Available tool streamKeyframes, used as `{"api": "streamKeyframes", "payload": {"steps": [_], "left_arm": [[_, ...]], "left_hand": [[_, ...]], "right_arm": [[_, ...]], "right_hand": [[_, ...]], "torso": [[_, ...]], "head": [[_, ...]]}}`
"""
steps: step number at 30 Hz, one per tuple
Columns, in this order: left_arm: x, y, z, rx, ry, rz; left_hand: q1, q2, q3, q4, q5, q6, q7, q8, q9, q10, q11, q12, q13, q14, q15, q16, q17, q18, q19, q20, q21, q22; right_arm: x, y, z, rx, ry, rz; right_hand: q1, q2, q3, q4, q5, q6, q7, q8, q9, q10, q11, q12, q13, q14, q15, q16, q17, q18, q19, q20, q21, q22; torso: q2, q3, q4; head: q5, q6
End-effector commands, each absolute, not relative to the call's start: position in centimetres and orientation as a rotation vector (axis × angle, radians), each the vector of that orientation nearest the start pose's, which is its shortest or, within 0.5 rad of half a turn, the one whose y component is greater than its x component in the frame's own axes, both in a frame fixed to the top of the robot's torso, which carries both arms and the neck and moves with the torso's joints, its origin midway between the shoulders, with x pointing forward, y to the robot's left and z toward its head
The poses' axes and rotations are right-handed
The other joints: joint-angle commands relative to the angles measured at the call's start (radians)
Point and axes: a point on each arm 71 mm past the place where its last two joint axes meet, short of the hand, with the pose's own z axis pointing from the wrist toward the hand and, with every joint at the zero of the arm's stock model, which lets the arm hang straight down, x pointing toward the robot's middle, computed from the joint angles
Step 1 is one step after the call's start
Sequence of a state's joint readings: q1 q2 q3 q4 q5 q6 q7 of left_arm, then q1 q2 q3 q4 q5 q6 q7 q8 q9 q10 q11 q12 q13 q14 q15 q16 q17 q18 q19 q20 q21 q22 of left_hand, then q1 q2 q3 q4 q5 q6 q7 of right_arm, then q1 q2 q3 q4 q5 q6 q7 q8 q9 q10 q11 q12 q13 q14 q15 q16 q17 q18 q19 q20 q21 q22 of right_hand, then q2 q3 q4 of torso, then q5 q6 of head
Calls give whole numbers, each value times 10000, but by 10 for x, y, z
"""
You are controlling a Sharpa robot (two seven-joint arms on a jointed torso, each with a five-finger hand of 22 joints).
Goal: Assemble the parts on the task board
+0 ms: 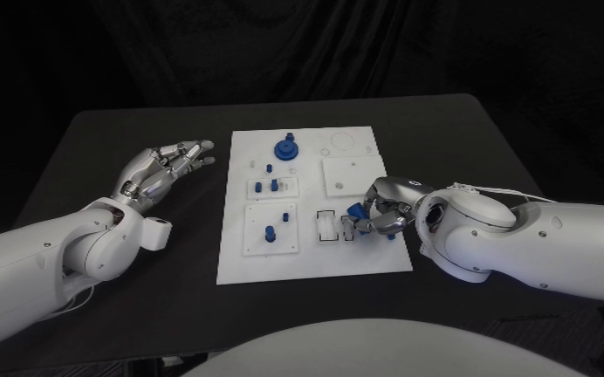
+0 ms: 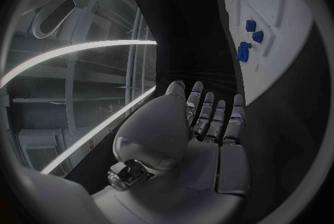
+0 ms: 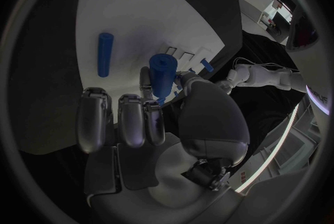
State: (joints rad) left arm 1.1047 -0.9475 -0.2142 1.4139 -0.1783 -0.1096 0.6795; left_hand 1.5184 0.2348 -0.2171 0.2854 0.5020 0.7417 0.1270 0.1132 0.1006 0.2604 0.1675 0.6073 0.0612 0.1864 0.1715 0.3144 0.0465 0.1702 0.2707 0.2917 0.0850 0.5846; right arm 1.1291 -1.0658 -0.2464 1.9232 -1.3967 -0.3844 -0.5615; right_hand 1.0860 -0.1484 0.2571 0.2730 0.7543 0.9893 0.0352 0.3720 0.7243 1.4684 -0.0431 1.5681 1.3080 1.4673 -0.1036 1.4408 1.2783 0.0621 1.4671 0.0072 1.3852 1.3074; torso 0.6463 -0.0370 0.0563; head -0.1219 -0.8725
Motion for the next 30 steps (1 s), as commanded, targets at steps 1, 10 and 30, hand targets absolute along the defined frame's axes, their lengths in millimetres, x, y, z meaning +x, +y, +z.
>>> {"api": "streamKeyframes", "payload": {"steps": [1,10,30], "left_arm": [[447,283,-260,-8427,14049,-16251],[447,281,-260,-8425,14086,-16282],[447,279,-261,-8462,14175,-16316]], "left_hand": [[131,10,81,-6,37,-15,53,65,1,-25,78,48,12,99,-6,66,9,12,51,-3,58,23],[189,4,106,-12,71,-15,52,68,0,-22,80,46,13,112,-1,83,11,7,72,-3,66,31],[364,-32,185,-38,154,-10,58,76,-3,-8,87,42,13,159,25,134,15,-14,144,1,95,71]], "right_arm": [[357,-218,-255,3014,20436,5020],[355,-210,-258,4118,21156,5587],[364,-197,-267,3796,21644,5437]], "right_hand": [[96,283,810,-673,-210,191,-112,16,40,1024,-53,27,2628,580,-62,70,-11,-194,477,-70,53,2072],[-301,417,754,-428,-825,160,-88,-17,167,1024,-28,27,2628,557,-40,50,-99,-180,450,-50,14,2052],[-1069,682,304,141,-2796,87,-4,-263,278,1024,51,27,2628,489,28,-78,-432,-143,373,15,-120,1999]], "torso": [[-6,-1,5],[2,-14,1],[17,-14,10]], "head": [[20,-2],[110,-2],[249,-2]]}}
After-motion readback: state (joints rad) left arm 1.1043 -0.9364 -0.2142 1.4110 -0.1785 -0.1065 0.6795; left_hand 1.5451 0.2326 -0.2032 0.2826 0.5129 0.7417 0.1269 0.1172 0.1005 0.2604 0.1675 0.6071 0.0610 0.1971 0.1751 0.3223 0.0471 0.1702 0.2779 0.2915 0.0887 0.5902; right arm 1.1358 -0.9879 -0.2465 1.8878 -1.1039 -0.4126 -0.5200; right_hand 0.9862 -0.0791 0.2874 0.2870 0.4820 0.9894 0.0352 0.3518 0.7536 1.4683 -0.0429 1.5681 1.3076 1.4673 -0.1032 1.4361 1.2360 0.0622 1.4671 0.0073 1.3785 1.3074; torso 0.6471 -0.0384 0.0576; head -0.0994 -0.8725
